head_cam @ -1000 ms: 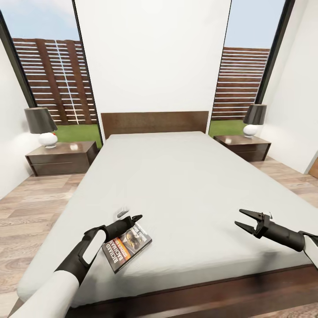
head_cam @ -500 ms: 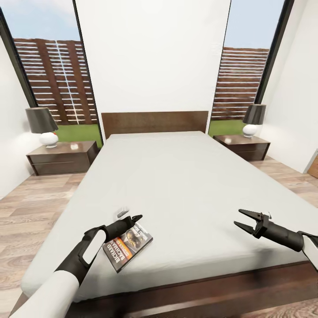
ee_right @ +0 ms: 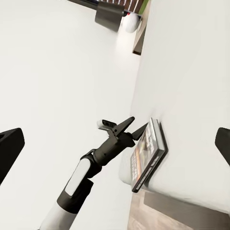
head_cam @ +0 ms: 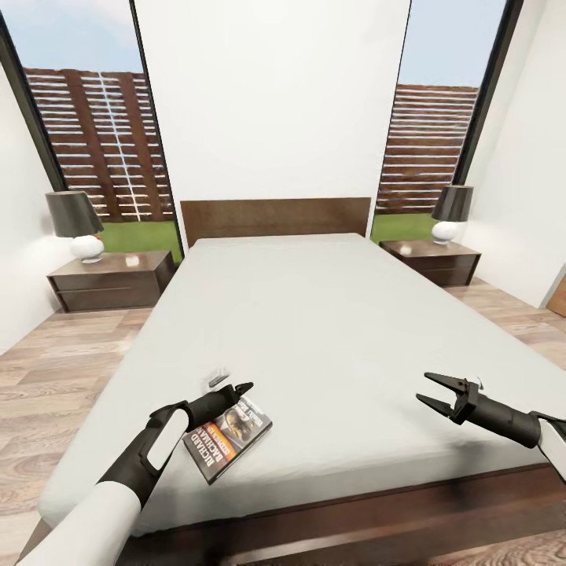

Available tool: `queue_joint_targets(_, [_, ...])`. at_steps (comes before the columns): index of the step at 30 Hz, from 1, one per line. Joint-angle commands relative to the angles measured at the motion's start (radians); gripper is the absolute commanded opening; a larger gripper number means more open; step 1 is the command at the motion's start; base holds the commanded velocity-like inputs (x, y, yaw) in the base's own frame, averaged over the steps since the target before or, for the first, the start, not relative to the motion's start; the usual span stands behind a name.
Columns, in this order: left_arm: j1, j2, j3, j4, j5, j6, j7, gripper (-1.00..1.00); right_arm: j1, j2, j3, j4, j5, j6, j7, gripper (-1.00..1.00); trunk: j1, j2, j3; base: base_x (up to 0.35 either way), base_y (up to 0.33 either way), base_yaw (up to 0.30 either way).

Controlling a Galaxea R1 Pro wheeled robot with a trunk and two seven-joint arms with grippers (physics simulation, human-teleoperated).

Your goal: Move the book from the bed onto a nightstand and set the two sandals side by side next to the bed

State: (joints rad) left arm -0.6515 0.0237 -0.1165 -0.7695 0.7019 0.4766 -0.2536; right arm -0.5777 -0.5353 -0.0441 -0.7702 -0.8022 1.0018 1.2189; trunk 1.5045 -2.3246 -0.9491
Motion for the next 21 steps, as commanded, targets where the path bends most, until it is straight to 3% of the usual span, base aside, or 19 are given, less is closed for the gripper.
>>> queue_joint_targets(1, [0.0, 0.001, -0.002, -0.001, 0.005, 0.004, 0.0, 1.0, -0.001, 0.0, 0.0, 0.0, 0.0, 0.004, 0.002, 1.0, 0.0, 0.0, -0.001, -0.179, 0.0, 0.0])
queue_joint_targets(6, [0.0, 0.001, -0.002, -0.001, 0.005, 0.004, 0.0, 1.0, 0.0, 0.0, 0.0, 0.0, 0.0, 0.004, 0.002, 1.0, 0.0, 0.0, -0.001, -0.158, 0.0, 0.0])
queue_joint_targets(21, [0.0, 0.001, -0.002, -0.001, 0.005, 0.004, 0.0, 1.0, 0.0, 0.0, 0.001, 0.0, 0.0, 0.004, 0.001, 1.0, 0.0, 0.0, -0.001, -0.007, 0.0, 0.0])
